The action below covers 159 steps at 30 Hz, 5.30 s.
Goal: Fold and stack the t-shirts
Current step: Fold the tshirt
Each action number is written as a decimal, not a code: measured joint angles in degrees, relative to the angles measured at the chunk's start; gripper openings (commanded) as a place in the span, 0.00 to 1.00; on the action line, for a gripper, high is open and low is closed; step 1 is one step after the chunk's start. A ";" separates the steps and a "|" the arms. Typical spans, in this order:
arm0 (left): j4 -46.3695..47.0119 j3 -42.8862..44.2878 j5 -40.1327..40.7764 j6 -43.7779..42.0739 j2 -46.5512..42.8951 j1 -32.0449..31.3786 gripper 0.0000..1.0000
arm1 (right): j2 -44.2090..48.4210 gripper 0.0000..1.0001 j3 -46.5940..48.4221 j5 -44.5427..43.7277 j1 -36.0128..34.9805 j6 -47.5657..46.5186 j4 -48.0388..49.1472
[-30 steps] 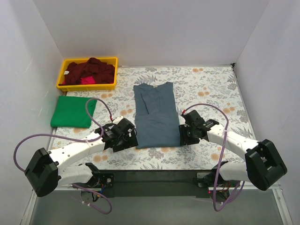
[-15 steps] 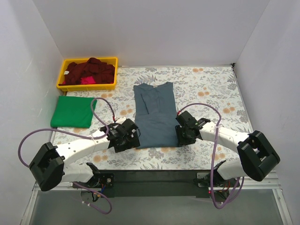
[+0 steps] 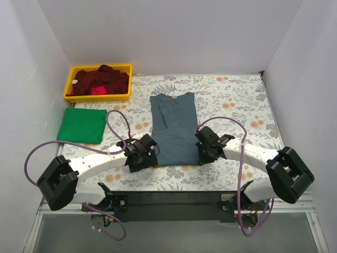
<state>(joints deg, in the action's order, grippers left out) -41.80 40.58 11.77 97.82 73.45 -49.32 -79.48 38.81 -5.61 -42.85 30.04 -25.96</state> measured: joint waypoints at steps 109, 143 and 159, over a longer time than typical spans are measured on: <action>16.06 17.62 -8.39 -18.34 21.03 28.48 0.00 | -33.00 0.01 51.30 4.98 11.08 -23.41 -11.47; 24.44 10.21 -1.62 -15.85 13.88 28.96 0.67 | -31.63 0.40 43.06 6.78 12.46 -23.06 3.76; 37.18 4.76 -18.86 -14.58 10.67 26.82 0.34 | -23.47 0.39 37.90 30.75 13.79 -32.06 13.40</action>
<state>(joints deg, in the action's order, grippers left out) -4.62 45.34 -7.09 83.24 84.12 -22.50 -102.96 76.71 25.15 -29.06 -2.02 -12.56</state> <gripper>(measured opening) 0.365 0.400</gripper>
